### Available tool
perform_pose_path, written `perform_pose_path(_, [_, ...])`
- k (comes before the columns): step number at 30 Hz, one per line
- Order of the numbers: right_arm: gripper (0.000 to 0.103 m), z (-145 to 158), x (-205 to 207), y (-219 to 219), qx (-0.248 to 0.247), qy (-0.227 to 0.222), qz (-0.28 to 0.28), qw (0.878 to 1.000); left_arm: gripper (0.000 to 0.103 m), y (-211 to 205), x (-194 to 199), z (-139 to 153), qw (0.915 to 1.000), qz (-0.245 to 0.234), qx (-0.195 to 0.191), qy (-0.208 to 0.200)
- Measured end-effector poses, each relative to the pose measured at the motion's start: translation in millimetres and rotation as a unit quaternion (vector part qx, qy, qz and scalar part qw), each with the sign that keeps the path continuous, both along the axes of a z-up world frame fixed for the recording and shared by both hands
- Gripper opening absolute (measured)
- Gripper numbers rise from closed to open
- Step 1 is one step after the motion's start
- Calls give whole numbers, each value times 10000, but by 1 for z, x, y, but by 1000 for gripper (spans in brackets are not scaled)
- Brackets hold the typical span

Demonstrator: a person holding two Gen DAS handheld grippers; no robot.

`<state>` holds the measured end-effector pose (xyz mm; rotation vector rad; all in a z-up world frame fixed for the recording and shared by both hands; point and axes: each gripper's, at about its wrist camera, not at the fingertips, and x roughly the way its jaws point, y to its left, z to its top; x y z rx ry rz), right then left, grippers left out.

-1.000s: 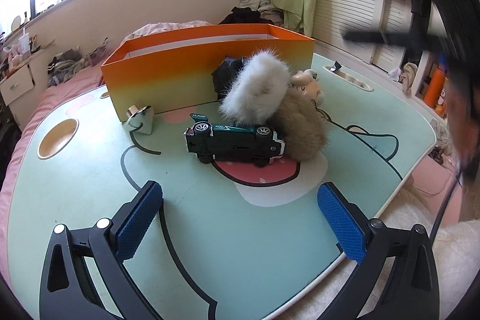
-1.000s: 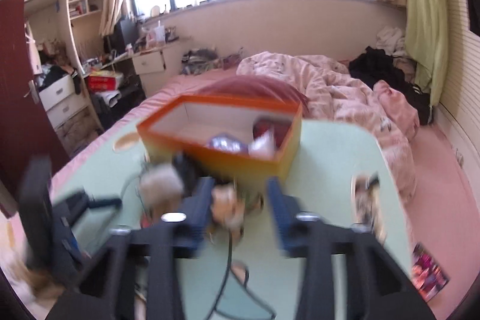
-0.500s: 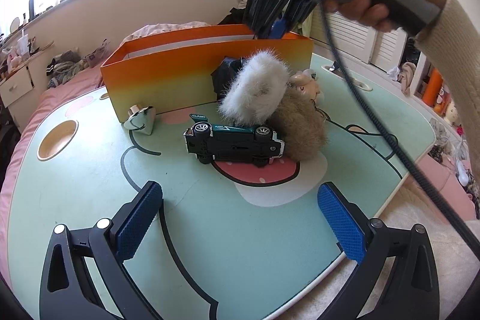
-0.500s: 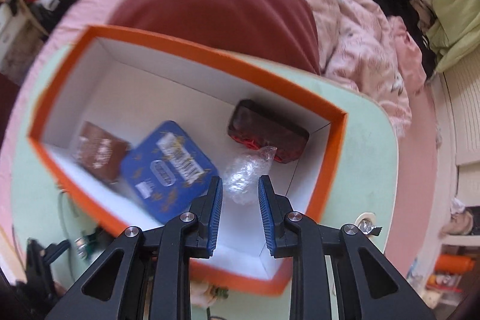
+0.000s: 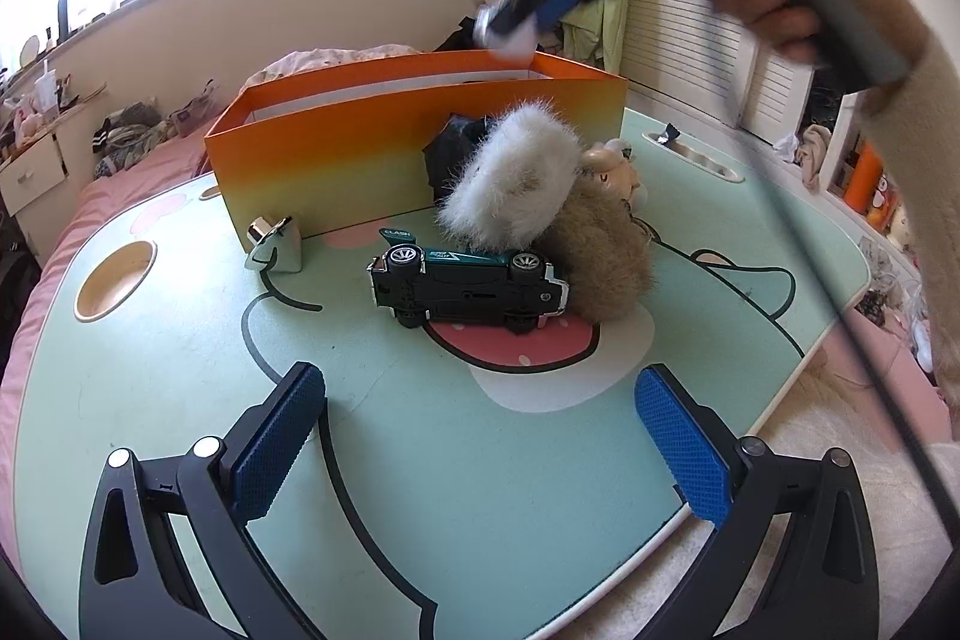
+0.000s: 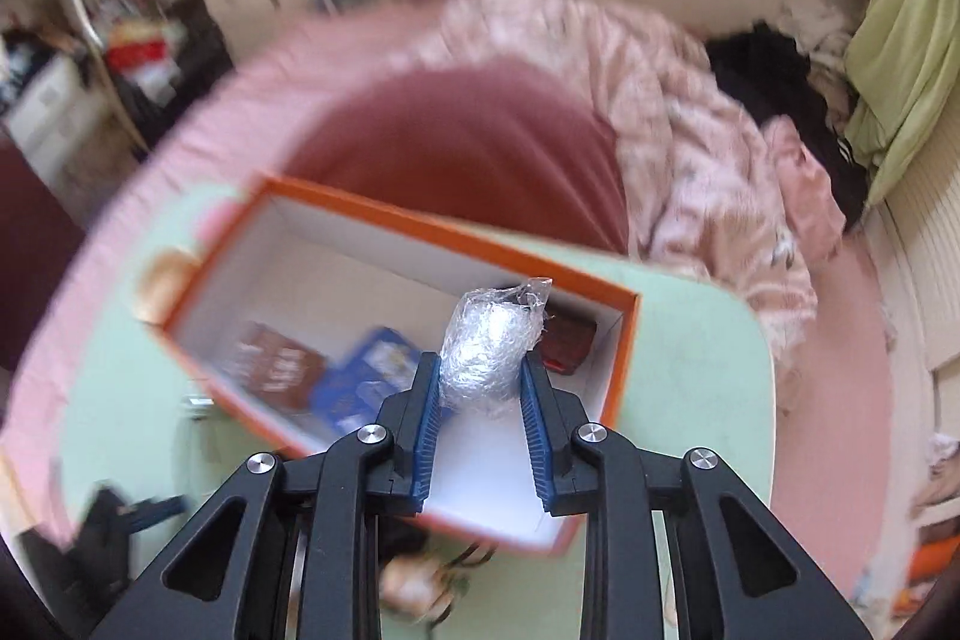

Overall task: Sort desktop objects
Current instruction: 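Grasp clear plastic bag in box with right tool, set on table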

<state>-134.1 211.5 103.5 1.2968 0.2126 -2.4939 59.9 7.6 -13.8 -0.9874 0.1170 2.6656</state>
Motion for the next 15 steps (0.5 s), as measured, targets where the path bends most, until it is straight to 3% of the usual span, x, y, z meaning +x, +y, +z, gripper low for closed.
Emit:
perform_pose_path(3, [25,16,34,12,-363,278,265,9986,103,0,0,0,10000,-5,2,1])
perform_pose_path(5, [26,8,64,22,-452,329,405,9976,103,-1,0,0,10000,-8,5,1])
perform_pose_path(10, [26,-52,111,34,-662,-295,776,9943,103,0,0,0,10000,-5,2,4])
perform_pose_path(12, [26,-68,113,31,-796,-487,891,9916,103,2,0,0,10000,3,-6,1])
perform_pose_path(14, [26,-86,106,16,-620,-681,913,9916,103,2,0,0,10000,8,-11,0])
perform_pose_path(15, [30,-93,100,10,-631,-699,895,9915,103,2,0,0,10000,4,-11,-3])
